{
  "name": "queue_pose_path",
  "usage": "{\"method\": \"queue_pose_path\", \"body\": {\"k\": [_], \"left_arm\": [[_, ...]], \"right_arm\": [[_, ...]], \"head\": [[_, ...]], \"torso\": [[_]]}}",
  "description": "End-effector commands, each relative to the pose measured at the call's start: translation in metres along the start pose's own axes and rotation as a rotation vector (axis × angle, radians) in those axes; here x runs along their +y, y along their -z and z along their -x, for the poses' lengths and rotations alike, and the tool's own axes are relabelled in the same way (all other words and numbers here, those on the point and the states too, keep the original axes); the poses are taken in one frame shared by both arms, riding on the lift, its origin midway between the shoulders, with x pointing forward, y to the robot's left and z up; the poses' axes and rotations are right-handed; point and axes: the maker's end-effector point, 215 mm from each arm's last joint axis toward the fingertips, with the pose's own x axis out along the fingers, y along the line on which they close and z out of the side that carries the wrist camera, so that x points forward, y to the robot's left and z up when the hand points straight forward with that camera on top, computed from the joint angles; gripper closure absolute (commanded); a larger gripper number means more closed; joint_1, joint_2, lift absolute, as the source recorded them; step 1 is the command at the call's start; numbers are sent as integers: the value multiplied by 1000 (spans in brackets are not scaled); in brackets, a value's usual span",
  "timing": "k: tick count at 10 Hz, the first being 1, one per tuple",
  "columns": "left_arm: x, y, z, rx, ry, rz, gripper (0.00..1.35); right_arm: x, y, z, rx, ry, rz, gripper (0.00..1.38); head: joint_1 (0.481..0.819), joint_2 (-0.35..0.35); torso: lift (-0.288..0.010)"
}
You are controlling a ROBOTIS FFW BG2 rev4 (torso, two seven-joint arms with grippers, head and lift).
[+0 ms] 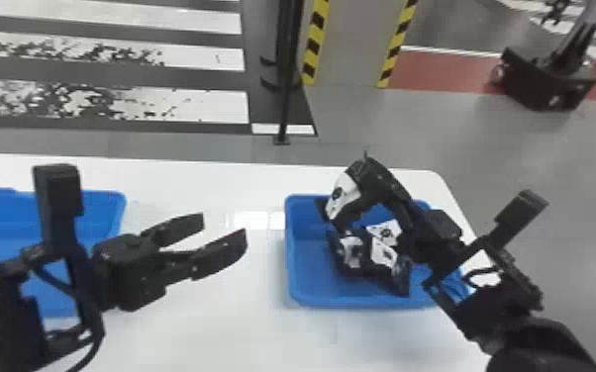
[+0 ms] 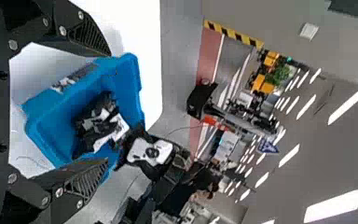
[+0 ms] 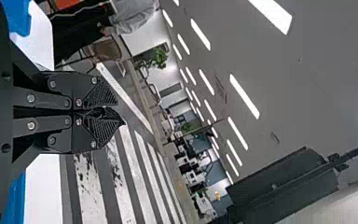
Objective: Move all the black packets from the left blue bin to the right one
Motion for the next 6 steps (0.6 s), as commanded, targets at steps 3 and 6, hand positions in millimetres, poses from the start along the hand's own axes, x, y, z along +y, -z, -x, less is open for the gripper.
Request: {"method": "queue_pose_path", "body": {"k": [3, 6], "left_arm": [[48, 31, 92, -45, -236, 31, 151], [65, 37, 135, -85, -330, 37, 153]], "right_arm": [[-96, 30, 29, 81, 194, 43, 1276], [-114, 49, 52, 132, 227, 10, 891]], "head": [[695, -172], [695, -156]], "torso": [[-150], [-150]]}}
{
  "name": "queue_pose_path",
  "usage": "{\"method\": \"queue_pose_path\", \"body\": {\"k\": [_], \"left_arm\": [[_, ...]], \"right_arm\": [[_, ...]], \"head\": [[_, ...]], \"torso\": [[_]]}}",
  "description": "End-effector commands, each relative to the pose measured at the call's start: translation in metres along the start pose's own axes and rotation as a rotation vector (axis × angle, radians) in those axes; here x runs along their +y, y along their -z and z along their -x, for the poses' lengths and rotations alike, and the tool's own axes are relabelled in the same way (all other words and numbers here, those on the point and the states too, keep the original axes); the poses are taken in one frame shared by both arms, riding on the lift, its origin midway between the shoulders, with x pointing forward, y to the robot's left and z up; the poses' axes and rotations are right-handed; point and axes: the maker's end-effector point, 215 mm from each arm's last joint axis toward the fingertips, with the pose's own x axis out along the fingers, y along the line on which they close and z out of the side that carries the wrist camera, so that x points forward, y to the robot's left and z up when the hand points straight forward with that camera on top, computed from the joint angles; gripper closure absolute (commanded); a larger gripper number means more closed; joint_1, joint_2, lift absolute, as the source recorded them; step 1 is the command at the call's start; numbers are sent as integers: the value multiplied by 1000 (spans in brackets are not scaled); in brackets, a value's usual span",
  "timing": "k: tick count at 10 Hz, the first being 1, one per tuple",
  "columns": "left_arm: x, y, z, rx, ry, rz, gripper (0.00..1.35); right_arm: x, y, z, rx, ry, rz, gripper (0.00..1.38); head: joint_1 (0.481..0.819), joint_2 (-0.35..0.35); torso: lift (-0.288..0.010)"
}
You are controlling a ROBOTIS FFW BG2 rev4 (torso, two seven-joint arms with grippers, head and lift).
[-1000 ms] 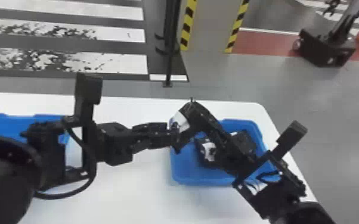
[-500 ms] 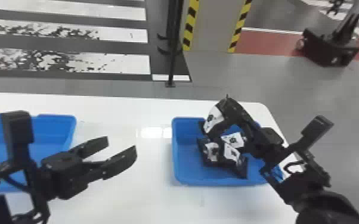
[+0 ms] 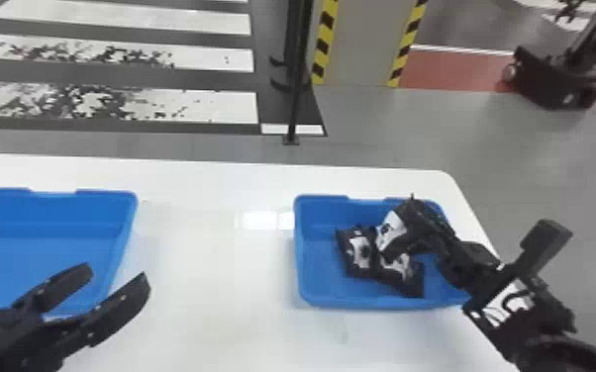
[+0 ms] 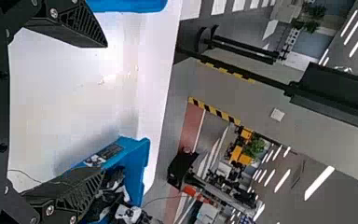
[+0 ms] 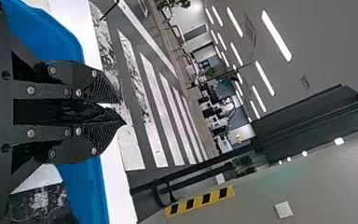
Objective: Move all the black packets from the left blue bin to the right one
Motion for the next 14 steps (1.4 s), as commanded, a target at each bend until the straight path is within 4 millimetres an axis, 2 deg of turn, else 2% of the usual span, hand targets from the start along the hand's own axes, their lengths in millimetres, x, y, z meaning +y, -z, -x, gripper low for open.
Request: {"method": "queue_pose_path", "body": {"k": [1, 2, 3, 4, 5, 6, 7, 8, 9, 10, 12, 14], "left_arm": [[9, 2, 14, 1, -34, 3, 153], [15, -4, 19, -15, -54, -15, 153], [24, -10, 27, -36, -80, -40, 153], [47, -23, 42, -69, -154, -111, 153], [78, -18, 66, -43, -255, -162, 153], [100, -8, 90, -17, -335, -181, 153], [109, -3, 101, -3, -366, -194, 153], [109, 0, 104, 3, -369, -203, 153], [106, -6, 105, -17, -365, -229, 153], [103, -14, 110, -43, -367, -269, 153], [109, -23, 134, -50, -411, -382, 148], [106, -19, 138, -69, -404, -422, 148]], "right_arm": [[12, 6, 10, 28, -19, -4, 498], [23, -1, 16, 23, -30, 28, 211], [30, -5, 32, 32, -9, 91, 67], [34, 1, 42, 48, 0, 113, 110], [35, 13, 54, 78, 12, 136, 128], [21, 18, 71, 100, 73, 193, 128], [3, 16, 92, 110, 149, 246, 128], [-8, -12, 117, 75, 244, 336, 128], [-4, -33, 135, 49, 276, 392, 127], [9, -45, 143, 26, 263, 431, 127], [43, -55, 160, -18, 224, 462, 128], [66, -54, 185, -8, 218, 460, 134]], "head": [[695, -143], [695, -133], [695, -113], [695, -98], [695, -85], [695, -38], [695, 8], [695, 19], [695, -10], [695, -26], [695, -22], [695, 37]], "torso": [[-150], [-150], [-150], [-150], [-150], [-150], [-150], [-150], [-150], [-150], [-150], [-150]]}}
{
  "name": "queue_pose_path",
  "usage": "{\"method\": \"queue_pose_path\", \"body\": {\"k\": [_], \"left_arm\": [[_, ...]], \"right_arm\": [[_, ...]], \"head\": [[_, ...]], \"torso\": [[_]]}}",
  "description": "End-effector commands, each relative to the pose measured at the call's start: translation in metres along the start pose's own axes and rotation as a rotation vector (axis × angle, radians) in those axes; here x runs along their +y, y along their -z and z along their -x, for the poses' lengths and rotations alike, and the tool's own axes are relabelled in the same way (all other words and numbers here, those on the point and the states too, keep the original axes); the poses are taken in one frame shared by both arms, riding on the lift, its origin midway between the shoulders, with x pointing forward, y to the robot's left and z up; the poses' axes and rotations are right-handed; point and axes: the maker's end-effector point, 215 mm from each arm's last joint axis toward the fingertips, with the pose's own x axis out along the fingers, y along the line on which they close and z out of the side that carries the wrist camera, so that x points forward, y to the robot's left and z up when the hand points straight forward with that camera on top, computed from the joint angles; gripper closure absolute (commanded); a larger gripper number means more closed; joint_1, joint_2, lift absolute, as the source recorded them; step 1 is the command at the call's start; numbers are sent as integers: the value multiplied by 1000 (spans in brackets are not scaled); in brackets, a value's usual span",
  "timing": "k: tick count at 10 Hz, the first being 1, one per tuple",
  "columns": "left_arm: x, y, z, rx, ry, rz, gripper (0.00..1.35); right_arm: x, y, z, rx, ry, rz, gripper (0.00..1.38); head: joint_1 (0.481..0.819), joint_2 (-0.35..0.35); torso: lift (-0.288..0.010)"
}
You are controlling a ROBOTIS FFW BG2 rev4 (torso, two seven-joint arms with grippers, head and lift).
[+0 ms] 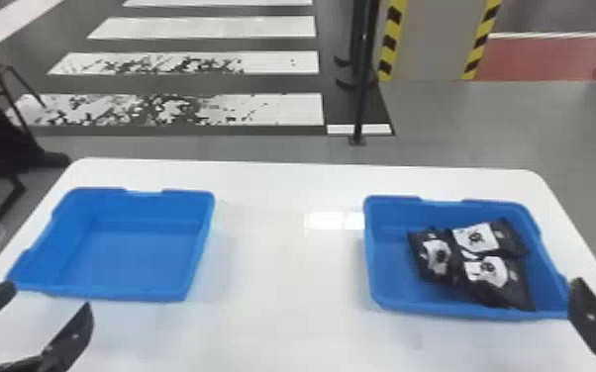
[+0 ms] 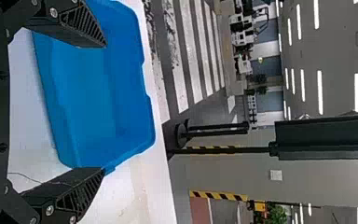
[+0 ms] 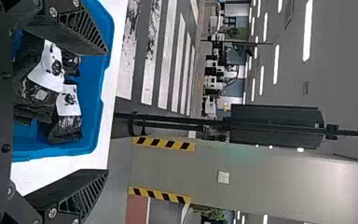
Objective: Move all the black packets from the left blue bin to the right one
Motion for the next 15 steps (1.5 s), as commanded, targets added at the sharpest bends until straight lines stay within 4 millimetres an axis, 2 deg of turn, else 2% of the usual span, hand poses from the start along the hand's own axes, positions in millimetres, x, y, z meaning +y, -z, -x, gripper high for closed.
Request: {"method": "queue_pose_path", "body": {"k": [1, 3, 5, 8, 10, 15], "left_arm": [[-1, -1, 2, -25, 0, -13, 150], [-1, -1, 1, -57, -5, -7, 153], [-14, -2, -8, -80, 8, 31, 153], [-31, -2, -19, -93, 33, 92, 154], [-39, -1, -24, -96, 44, 114, 154], [-46, -4, -28, -104, 59, 132, 154]], "right_arm": [[17, -5, 17, 14, -20, -14, 134], [35, 0, 27, 30, -42, -70, 134], [44, 4, 25, 28, -54, -103, 134], [54, -3, 14, -15, -84, -143, 134], [58, -1, 12, -19, -91, -158, 134], [64, -3, 9, -26, -106, -178, 134]], "head": [[695, 44], [695, 83], [695, 113], [695, 92], [695, 88], [695, 74]], "torso": [[-150], [-150], [-150], [-150], [-150], [-150]]}}
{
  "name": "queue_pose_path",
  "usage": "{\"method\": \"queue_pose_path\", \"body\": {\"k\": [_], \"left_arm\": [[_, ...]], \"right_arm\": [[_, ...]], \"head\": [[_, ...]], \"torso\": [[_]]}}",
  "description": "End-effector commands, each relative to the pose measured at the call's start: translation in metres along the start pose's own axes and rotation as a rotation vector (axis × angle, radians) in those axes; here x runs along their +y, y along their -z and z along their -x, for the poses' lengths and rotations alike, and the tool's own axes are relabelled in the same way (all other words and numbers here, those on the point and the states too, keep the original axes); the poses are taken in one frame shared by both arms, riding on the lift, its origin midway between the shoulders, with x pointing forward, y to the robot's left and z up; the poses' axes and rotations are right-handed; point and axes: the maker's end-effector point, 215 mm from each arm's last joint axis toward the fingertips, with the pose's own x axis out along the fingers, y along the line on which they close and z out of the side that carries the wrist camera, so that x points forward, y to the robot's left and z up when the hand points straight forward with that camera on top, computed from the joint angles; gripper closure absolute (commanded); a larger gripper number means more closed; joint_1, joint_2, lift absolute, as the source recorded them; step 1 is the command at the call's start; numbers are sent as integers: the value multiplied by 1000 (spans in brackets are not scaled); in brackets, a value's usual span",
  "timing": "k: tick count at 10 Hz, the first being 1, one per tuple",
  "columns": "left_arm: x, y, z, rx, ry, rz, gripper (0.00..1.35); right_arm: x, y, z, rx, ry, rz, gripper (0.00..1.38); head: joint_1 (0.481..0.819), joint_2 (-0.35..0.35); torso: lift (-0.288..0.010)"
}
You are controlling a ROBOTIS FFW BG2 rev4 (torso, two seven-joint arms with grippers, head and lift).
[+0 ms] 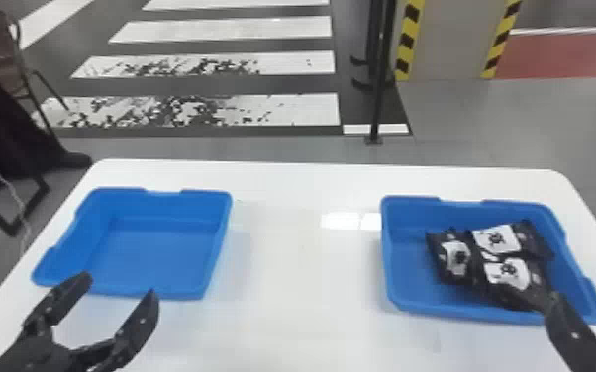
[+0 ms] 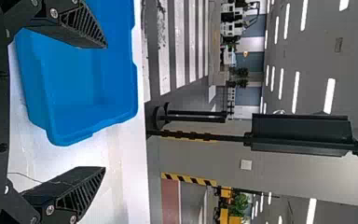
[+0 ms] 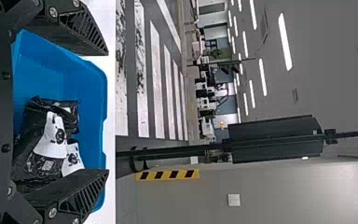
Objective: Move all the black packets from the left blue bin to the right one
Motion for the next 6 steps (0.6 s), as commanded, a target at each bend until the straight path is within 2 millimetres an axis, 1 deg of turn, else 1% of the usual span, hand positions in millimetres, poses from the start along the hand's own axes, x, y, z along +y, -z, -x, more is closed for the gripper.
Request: {"method": "queue_pose_path", "body": {"k": [1, 6], "left_arm": [[-2, -1, -2, -5, 3, 4, 154], [-5, 3, -3, 8, 6, 13, 154]], "right_arm": [[2, -3, -1, -6, -4, -1, 134], [5, -6, -2, -15, -13, -7, 134]], "head": [[695, 75], [695, 74]], "torso": [[-150], [-150]]}}
